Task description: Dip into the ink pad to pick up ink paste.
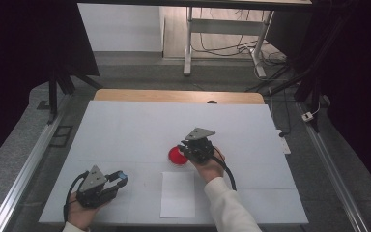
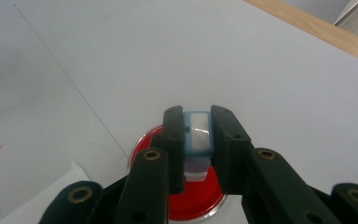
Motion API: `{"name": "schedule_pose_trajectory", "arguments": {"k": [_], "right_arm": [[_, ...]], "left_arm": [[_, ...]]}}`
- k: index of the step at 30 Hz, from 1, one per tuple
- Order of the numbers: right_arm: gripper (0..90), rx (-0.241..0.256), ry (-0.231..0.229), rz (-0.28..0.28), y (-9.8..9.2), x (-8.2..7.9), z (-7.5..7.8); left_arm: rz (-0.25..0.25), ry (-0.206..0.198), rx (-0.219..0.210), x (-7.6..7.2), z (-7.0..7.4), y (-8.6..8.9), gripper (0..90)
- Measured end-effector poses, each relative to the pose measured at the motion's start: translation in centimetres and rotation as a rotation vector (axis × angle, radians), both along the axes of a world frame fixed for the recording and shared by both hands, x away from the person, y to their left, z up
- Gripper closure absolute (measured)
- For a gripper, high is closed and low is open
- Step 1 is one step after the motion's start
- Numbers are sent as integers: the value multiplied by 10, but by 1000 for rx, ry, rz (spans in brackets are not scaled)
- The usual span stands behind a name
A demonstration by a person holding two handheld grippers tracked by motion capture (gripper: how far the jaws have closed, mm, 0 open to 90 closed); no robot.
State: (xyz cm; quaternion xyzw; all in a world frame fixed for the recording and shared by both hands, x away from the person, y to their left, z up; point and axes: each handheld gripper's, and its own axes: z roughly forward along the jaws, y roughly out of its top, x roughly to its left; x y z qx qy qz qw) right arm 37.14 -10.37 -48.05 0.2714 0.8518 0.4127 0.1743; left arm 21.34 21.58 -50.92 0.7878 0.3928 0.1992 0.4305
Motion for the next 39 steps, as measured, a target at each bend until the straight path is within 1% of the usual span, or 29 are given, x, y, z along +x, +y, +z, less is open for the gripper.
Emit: {"name": "schedule_pose_trajectory", "arguments": {"k": [5, 8, 11, 15, 18, 25, 32, 34, 39], "right_arm": [[756, 43, 5, 1, -4, -1, 5], [755, 79, 3, 6, -7, -2, 10], [756, 102, -3, 6, -9, -3, 14], [755, 118, -6, 17, -9, -5, 19], [755, 115, -3, 25, -6, -6, 19], [755, 88, 11, 39, 2, -6, 13], [755, 65, 34, 31, 6, -3, 6], [755, 48, 35, 32, 7, -3, 4], [756, 36, 41, 32, 10, -2, 2]], "left_arm": [[1, -1, -1, 0, 0, 0, 650], [1, -1, -1, 0, 0, 0, 650], [1, -1, -1, 0, 0, 0, 650], [0, 0, 1, 0, 0, 0, 650], [1, -1, 0, 0, 0, 0, 651], [0, -1, 0, 0, 0, 0, 650], [1, -1, 0, 0, 0, 1, 650], [1, -1, 0, 0, 0, 0, 650], [0, -1, 1, 0, 0, 0, 650]]}}
